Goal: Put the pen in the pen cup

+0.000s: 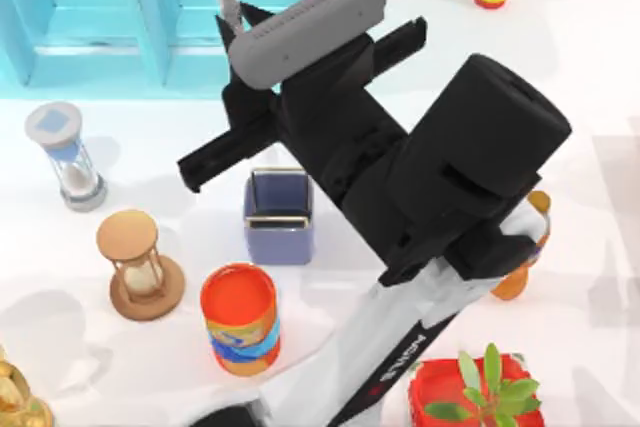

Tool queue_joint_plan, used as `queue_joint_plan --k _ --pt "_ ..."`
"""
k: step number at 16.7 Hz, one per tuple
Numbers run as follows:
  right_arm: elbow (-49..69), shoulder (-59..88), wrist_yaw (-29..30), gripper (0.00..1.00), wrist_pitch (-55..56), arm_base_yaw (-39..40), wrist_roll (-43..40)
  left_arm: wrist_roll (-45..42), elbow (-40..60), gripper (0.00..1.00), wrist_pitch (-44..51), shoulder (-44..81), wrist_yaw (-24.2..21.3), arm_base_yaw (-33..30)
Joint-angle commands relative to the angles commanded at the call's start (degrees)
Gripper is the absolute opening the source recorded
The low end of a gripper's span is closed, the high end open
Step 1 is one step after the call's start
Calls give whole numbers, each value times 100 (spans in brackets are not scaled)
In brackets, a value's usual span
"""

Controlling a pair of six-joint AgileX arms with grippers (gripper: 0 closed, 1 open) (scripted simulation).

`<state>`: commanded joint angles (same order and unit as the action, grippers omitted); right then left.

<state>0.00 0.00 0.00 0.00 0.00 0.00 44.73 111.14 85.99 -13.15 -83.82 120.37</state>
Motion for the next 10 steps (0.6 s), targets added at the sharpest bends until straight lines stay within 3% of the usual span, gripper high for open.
queue_joint_plan --k 5,10 --pt "0 0 0 100 0 0 0 341 310 0 76 -752 -267 55" --pt "0 0 0 100 0 0 0 332 294 0 69 -160 -258 17"
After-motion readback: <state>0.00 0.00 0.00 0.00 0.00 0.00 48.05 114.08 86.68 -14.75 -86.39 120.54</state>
